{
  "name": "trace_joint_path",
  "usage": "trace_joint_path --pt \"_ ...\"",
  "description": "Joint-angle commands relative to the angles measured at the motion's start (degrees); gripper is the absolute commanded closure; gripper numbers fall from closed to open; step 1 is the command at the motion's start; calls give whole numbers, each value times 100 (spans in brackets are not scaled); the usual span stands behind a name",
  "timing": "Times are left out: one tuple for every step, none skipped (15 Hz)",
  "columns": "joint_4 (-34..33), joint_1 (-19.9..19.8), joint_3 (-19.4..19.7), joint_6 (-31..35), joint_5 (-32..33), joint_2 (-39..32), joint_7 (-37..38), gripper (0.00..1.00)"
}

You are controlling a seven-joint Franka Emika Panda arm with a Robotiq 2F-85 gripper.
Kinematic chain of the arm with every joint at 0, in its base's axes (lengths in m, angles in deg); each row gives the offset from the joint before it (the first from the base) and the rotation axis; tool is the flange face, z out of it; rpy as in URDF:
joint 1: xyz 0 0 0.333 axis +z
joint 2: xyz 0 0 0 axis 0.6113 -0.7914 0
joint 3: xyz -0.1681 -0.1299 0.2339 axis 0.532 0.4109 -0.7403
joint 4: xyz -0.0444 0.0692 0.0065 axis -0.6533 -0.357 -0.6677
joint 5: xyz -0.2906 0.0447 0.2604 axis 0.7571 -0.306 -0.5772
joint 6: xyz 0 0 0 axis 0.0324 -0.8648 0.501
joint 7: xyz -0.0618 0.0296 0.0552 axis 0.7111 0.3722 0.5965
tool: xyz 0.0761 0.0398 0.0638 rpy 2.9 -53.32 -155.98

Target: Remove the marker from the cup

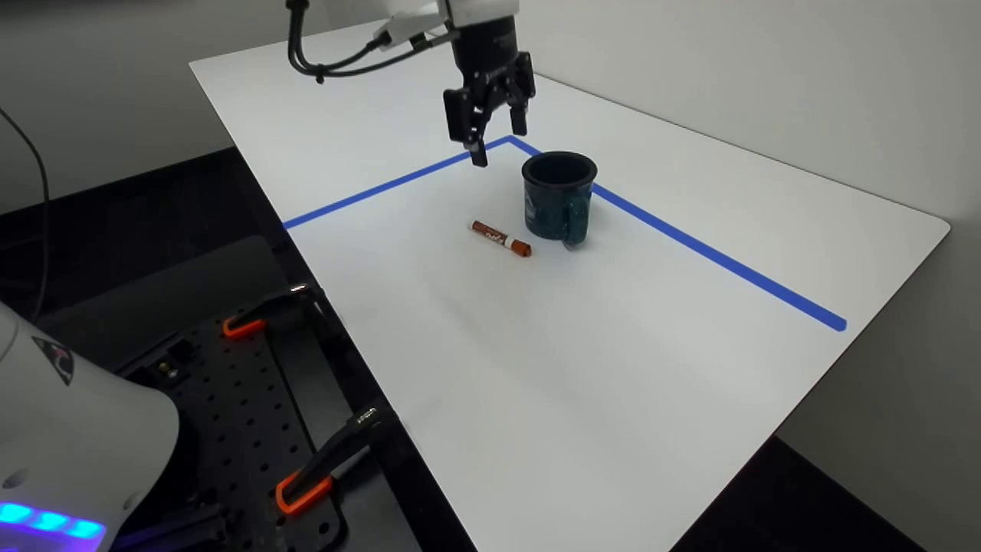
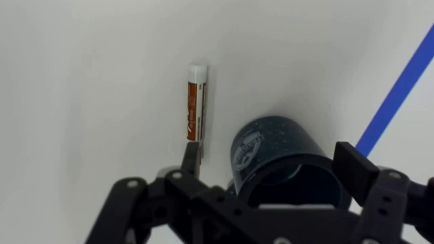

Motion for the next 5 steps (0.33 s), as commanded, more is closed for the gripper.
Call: trace_joint_path --pt "332 -225 -286 -316 -70 844 -325 0" --pt "343 -294 -364 -380 -102 963 -388 0" --pt "339 -373 -449 -435 -170 1043 -497 0" --pt "331 -440 -525 -505 -232 1114 -595 0" --pt "323 -506 -590 -538 -281 1162 -698 0"
